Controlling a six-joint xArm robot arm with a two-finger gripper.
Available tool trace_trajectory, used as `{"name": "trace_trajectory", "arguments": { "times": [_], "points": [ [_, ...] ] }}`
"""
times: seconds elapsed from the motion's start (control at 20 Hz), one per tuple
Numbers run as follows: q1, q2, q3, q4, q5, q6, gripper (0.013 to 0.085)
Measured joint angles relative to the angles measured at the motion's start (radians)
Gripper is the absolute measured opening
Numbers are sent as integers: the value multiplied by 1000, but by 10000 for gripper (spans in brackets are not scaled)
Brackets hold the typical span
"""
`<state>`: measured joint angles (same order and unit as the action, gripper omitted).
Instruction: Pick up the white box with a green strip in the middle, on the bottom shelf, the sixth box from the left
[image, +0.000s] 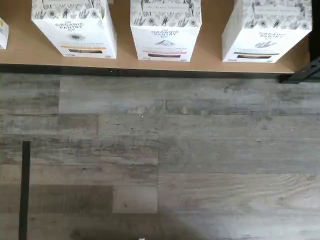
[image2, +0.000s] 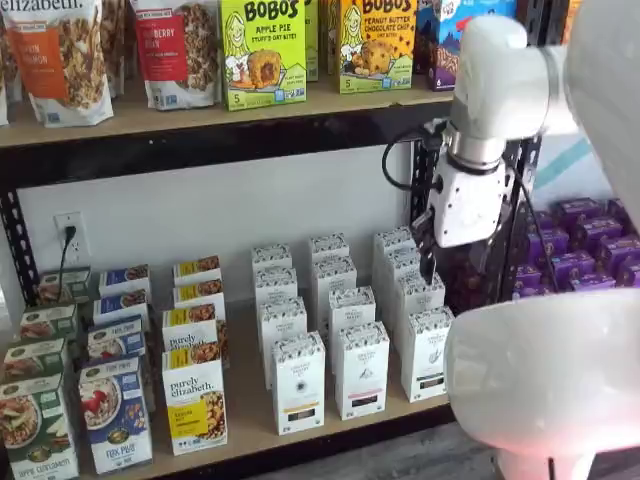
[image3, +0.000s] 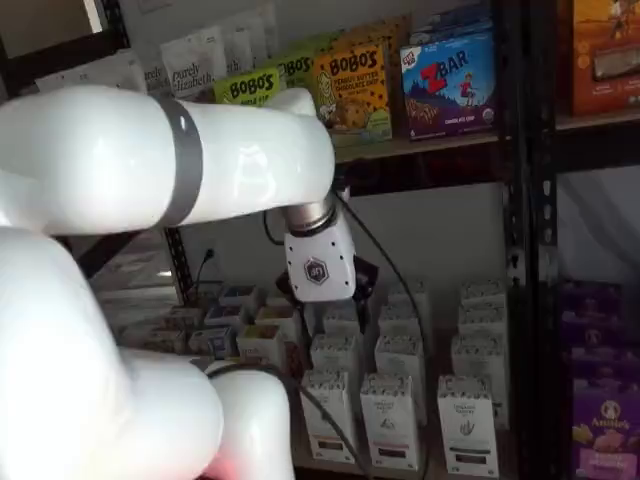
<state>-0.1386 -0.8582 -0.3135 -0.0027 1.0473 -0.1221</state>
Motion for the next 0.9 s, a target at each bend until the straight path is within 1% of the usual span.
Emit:
{"name": "trace_trajectory", "arguments": {
  "times": [0.2,0.35,0.5,0.65,0.8,0.85,0.9],
  "points": [
    [6,118,31,-8,-113,10,850],
    [13,211,56,-9,-222,17,850],
    [15,280,70,14,-301,3,850],
    [20,372,87,22,-422,-1,850],
    [19,479,86,4,-527,12,850],
    [17,516,81,-14,-561,25,850],
    [14,554,73,-44,-589,50,850]
  ]
}}
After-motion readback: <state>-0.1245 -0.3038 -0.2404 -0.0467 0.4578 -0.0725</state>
